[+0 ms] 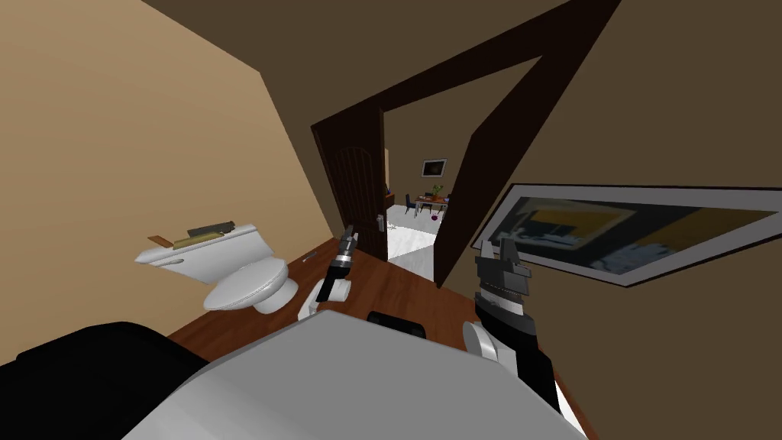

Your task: Push the door open

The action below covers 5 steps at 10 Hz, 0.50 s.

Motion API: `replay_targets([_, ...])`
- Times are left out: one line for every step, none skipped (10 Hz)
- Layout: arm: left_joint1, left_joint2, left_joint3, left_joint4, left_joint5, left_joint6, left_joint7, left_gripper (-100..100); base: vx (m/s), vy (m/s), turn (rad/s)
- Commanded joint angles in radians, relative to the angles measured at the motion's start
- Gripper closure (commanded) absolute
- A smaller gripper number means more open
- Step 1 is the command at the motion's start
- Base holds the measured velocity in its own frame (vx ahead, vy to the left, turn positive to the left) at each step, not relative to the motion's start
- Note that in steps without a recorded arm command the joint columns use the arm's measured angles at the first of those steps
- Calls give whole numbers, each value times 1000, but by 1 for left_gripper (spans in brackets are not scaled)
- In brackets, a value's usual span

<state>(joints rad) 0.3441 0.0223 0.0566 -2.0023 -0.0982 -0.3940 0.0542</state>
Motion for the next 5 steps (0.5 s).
replay_targets([-34, 2, 9, 45, 3, 12, -6, -100, 76, 111, -151])
replay_targets([-54, 5, 16, 76, 5, 13, -9, -100, 56, 103, -162])
replay_targets([-75, 7, 24, 106, 8, 15, -11, -100, 52, 116, -150])
replay_targets([-75, 7, 24, 115, 8, 15, -11, -100, 33, 79, -34])
replay_targets([-96, 9, 31, 151, 11, 16, -14, -100, 28, 55, -80])
